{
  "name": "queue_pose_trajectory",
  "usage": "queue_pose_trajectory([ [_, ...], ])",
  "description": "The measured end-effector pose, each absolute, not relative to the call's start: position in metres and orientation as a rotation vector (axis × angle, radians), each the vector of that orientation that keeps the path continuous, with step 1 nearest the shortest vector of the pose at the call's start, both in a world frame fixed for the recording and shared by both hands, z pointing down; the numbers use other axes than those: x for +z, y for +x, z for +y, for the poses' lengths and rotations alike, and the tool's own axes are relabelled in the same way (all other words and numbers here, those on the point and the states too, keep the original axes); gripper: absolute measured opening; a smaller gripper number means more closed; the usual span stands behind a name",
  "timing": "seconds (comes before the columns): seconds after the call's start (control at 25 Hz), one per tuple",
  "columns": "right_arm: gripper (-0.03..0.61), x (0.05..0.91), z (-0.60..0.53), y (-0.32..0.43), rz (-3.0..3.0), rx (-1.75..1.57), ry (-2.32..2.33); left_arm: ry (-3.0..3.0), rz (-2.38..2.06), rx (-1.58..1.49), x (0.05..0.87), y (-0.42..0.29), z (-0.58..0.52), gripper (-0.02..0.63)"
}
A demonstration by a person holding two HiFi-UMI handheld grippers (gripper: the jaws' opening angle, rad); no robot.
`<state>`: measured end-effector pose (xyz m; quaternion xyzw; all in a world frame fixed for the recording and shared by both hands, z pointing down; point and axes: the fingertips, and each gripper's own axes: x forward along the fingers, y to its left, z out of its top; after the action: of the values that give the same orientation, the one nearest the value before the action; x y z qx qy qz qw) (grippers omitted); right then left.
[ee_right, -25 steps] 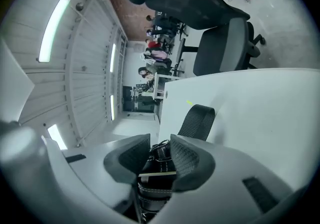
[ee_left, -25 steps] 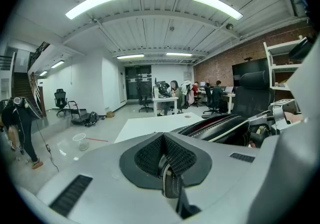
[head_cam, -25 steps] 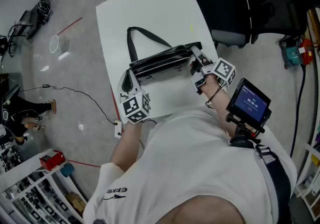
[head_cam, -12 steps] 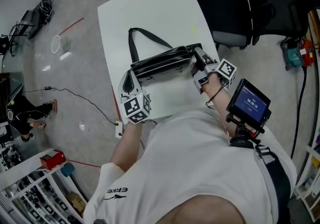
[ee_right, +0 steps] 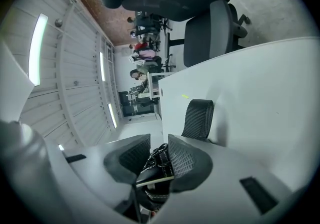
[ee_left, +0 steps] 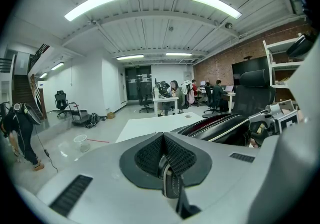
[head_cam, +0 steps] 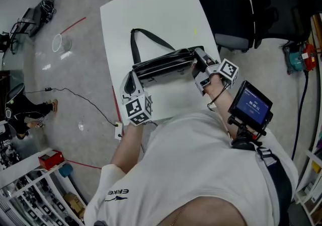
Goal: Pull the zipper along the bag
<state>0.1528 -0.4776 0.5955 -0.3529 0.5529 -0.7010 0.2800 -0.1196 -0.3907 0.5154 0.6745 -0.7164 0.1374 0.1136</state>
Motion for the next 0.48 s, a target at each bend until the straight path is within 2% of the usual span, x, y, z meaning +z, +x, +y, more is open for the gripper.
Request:
queue_pose_trajectory([
  [0.48,0.098,0.577,-0.478,0.140,1.587,-1.851,-0.856,1.962,-2.119,0.400,0.518,-0.126,-0.389,0.003],
])
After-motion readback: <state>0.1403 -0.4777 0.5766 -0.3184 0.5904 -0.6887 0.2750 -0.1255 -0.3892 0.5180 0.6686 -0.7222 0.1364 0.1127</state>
